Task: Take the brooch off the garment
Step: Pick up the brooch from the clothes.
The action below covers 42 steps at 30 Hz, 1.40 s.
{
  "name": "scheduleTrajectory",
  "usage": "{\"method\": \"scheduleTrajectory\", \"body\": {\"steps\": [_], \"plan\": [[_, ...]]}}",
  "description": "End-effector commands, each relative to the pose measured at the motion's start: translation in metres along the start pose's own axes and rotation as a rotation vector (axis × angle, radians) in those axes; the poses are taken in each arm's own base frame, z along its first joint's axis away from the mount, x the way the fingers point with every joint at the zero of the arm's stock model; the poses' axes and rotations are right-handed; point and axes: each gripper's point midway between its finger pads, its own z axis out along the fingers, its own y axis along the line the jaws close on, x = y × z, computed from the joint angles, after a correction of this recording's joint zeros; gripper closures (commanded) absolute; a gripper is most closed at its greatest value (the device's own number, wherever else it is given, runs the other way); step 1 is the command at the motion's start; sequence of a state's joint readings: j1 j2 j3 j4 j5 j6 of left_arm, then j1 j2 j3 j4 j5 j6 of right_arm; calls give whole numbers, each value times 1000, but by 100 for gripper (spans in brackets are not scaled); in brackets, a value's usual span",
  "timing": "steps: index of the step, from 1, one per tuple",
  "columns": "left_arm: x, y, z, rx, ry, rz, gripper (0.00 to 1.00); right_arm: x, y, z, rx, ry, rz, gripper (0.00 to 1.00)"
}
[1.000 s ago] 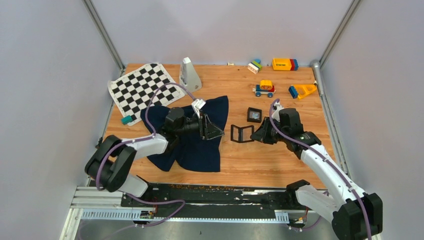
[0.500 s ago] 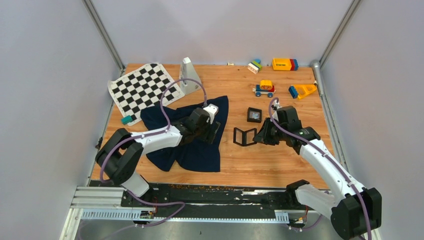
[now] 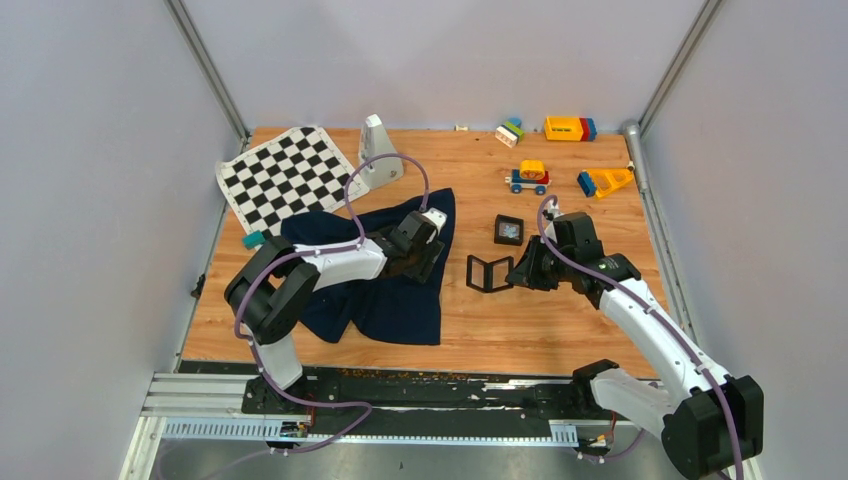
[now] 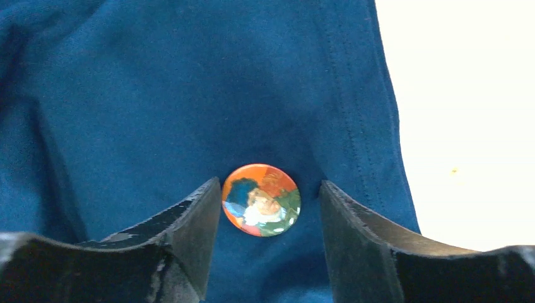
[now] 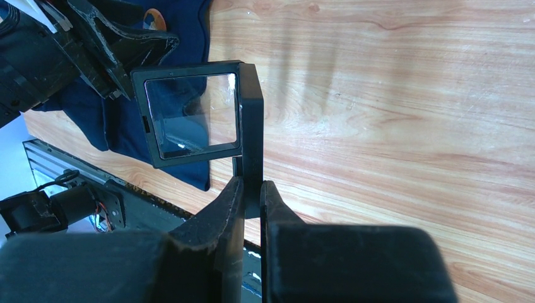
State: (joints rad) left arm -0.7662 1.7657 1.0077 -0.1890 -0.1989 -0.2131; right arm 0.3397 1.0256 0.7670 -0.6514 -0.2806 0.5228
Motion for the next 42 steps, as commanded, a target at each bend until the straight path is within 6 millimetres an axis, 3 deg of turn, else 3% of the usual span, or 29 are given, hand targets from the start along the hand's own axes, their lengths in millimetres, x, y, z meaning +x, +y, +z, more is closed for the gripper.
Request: {"method": "scheduleTrajectory", "body": {"steps": [1, 6, 12, 17, 24, 31, 42], "plan": [[8, 5, 5, -37, 44, 26, 37, -9, 12, -6, -40, -43, -3, 100], [11, 11, 0, -67, 63, 12, 37, -9, 13, -7, -47, -37, -7, 100], [6, 10, -9, -53, 46, -4, 27, -9, 15, -4, -52, -23, -3, 100], [7, 8, -12, 9, 55, -40, 26, -7, 14, -3, -50, -14, 1, 100], [17, 7, -6, 76, 115, -78, 30, -4, 13, -4, -50, -11, 1, 100], [27, 9, -1, 78, 165, -93, 41, -5, 15, -6, -58, -11, -1, 100], [33, -3, 1, 193, 198, -157, 39, -4, 14, -1, -49, 13, -2, 100]]}}
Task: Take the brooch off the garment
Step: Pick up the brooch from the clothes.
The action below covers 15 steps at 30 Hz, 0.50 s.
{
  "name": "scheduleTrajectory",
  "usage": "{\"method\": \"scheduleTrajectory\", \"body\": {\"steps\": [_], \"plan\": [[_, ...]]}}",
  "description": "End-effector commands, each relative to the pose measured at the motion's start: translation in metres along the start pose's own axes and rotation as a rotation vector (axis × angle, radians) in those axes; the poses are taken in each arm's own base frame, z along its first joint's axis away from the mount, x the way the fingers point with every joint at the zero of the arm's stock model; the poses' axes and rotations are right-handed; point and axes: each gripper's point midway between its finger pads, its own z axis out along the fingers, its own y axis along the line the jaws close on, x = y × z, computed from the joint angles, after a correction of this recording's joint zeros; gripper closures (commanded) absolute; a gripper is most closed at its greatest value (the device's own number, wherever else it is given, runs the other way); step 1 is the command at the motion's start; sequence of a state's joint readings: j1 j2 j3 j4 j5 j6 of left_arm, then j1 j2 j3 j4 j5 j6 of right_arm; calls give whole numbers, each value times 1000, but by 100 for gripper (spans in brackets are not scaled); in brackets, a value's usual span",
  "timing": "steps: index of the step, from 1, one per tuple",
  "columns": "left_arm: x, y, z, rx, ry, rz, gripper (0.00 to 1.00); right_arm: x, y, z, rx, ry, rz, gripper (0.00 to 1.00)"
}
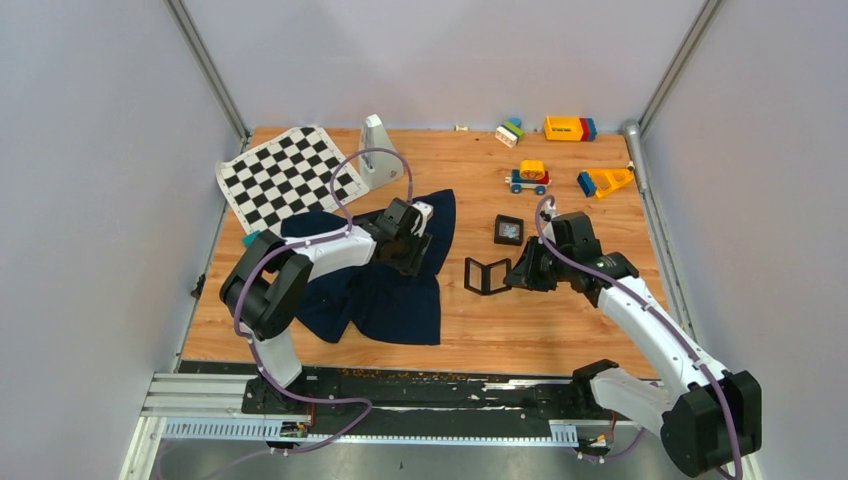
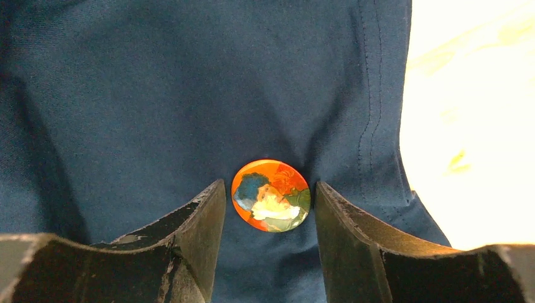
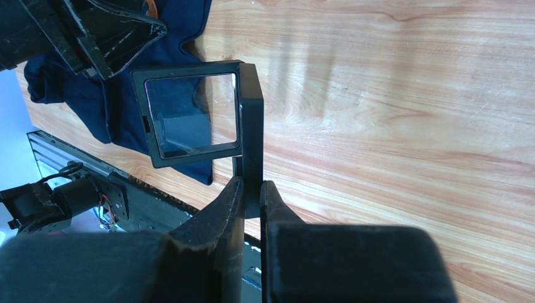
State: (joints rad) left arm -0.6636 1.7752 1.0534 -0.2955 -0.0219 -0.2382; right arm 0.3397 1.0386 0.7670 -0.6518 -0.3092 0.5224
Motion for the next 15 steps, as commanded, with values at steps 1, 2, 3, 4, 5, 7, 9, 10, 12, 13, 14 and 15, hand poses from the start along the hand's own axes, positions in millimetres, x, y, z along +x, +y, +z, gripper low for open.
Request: {"method": "scheduleTrajectory", "body": {"steps": [1, 2, 3, 4, 5, 7, 9, 10, 12, 13, 14, 15], "plan": [[27, -8, 8, 97, 106, -73, 39, -8, 12, -2, -33, -13, -8, 100], [29, -7, 8, 101, 112, -81, 42, -9, 12, -3, -35, -13, -9, 100], [30, -6, 8, 115, 117, -95, 43, -9, 12, -3, -35, -13, -10, 100], [30, -4, 9, 118, 116, -108, 46, -10, 13, -3, -37, -14, -11, 100], [31, -4, 9, 129, 120, -115, 47, -10, 14, -3, -38, -16, -12, 100], [32, -3, 9, 131, 120, -121, 52, -10, 14, -3, -38, -14, -12, 100], [32, -2, 8, 127, 117, -119, 55, -10, 14, -3, -39, -13, -11, 100], [31, -1, 7, 122, 113, -117, 57, -10, 14, -3, -39, -13, -11, 100], [30, 0, 6, 121, 107, -110, 62, -9, 14, -3, -40, -11, -12, 100], [28, 0, 5, 122, 100, -105, 64, -10, 13, -3, -38, -12, -11, 100], [27, 0, 4, 121, 96, -102, 66, -10, 14, -3, -39, -12, -9, 100], [24, -1, 2, 123, 82, -94, 67, -10, 14, -3, -38, -11, -9, 100]]}}
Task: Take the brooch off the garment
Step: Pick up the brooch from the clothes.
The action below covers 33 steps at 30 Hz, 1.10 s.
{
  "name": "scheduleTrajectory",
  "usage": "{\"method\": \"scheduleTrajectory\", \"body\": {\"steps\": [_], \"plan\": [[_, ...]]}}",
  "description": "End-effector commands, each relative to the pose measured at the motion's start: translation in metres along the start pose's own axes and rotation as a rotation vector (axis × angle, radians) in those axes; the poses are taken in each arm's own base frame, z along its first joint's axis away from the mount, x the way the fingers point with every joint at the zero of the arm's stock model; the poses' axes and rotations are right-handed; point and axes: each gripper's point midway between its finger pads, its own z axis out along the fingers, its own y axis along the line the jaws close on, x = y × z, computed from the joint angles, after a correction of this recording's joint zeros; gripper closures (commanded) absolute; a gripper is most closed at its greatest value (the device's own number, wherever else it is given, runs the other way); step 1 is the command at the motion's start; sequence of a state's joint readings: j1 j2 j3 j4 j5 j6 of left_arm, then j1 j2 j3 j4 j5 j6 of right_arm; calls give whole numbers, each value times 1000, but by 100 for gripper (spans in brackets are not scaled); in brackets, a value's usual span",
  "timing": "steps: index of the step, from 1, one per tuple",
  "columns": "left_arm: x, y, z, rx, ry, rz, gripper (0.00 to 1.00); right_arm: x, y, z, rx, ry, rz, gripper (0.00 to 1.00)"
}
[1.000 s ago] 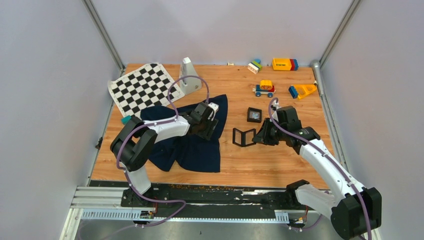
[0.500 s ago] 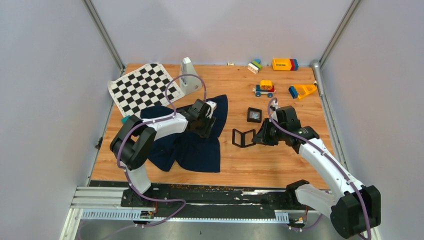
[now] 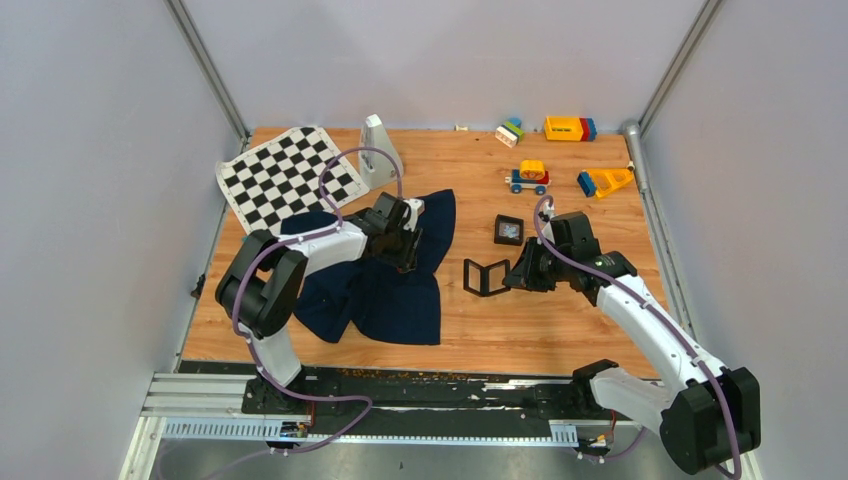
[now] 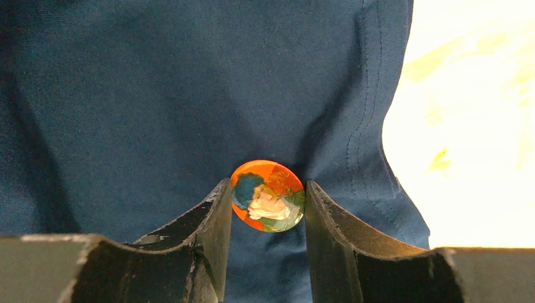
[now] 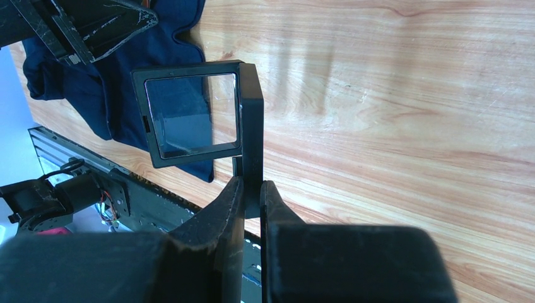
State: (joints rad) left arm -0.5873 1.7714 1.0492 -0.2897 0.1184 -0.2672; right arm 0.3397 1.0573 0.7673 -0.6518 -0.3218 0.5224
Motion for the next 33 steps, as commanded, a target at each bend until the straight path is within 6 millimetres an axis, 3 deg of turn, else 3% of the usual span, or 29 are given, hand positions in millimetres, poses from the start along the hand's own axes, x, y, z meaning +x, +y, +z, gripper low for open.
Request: {"method": "scheduleTrajectory", "body": {"steps": [1, 14, 16, 19, 21, 27, 33], "plan": [[24, -2, 3, 17, 57, 3, 68, -12, 14, -6, -36, -33, -15, 100], [-14, -13, -47, -19, -227, 86, 58, -12, 11, 2, 12, -8, -16, 100], [-12, -10, -47, -32, -222, 77, 53, -11, 12, 3, 25, 0, -24, 100], [-4, -1, -39, -81, -165, 60, 34, -10, 15, 6, 29, 15, -29, 100], [0, 1, -32, -91, -132, 60, 30, -9, 15, 7, 30, 20, -30, 100], [3, 7, -19, -125, -88, 75, 29, -8, 18, 7, 22, 20, -34, 100], [-4, 10, -22, -146, -125, 71, 30, -6, 19, 7, 15, 22, -35, 100]]}}
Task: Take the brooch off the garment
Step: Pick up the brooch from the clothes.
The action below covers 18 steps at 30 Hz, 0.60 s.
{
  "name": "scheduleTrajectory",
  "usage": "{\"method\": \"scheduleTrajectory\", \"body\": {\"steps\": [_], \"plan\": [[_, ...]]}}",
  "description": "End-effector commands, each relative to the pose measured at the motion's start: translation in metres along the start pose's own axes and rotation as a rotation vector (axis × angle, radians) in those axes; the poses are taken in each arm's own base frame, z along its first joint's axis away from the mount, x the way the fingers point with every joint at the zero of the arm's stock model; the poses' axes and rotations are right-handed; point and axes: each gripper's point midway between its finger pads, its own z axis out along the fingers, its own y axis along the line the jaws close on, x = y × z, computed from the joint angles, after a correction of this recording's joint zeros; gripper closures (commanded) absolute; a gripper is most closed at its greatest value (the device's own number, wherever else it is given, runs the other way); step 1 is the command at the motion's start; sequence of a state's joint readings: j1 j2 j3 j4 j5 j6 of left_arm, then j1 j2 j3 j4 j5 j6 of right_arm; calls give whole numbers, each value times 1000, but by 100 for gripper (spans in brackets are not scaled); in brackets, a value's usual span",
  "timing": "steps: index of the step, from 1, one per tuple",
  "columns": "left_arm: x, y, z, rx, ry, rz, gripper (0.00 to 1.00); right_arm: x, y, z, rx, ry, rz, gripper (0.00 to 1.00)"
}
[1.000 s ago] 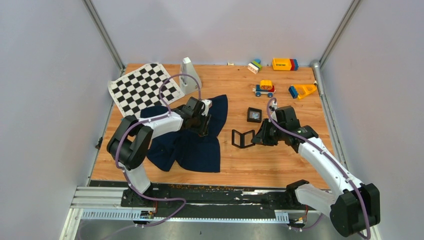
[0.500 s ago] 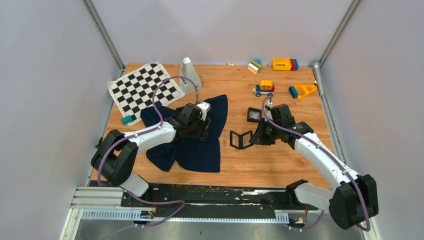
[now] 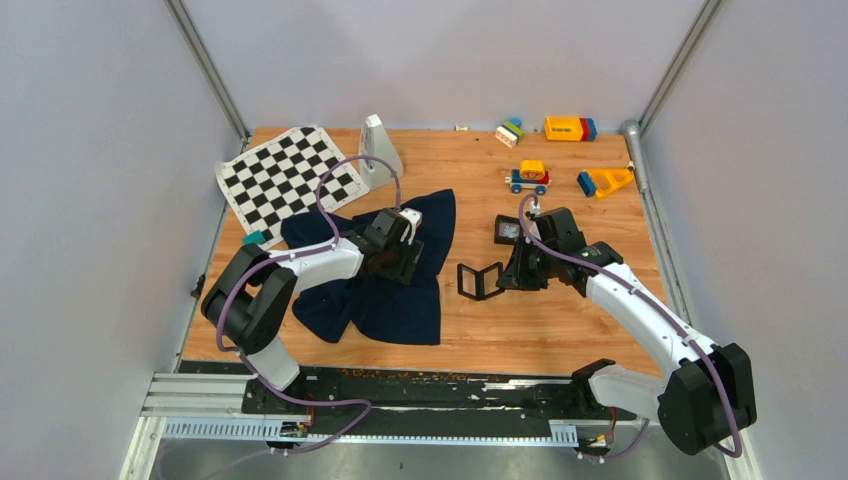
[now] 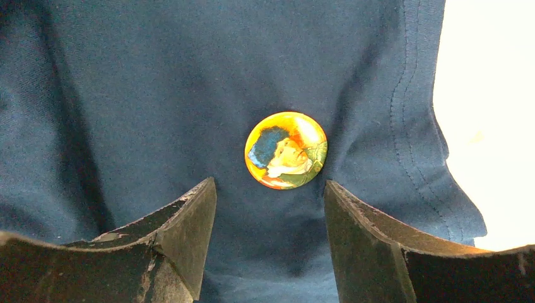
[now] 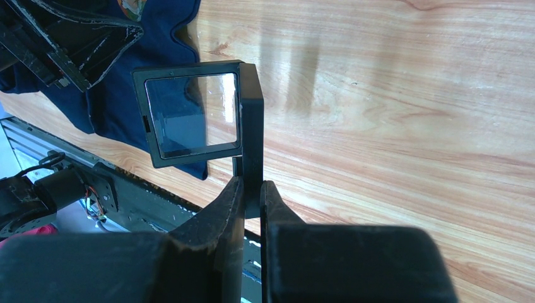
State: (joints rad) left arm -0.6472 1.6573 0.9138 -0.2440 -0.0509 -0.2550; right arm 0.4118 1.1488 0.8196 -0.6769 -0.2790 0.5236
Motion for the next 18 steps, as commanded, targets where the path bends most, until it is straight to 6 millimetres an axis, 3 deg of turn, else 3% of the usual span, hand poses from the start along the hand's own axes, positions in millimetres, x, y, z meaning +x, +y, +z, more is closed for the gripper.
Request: {"method": "scheduleTrajectory", "body": {"steps": [1, 6, 12, 18], "plan": [[-27, 1, -9, -15, -92, -1, 30, -13, 13, -7, -25, -45, 0, 100], [-33, 4, -14, -24, -142, 2, 29, -14, 13, -7, -28, -47, -1, 100], [-34, 0, -2, -9, -118, 27, 29, -13, 15, -7, -37, -44, -4, 100], [-23, -6, 10, 10, -42, 44, 30, -12, 14, -8, -35, -47, -6, 100]]}}
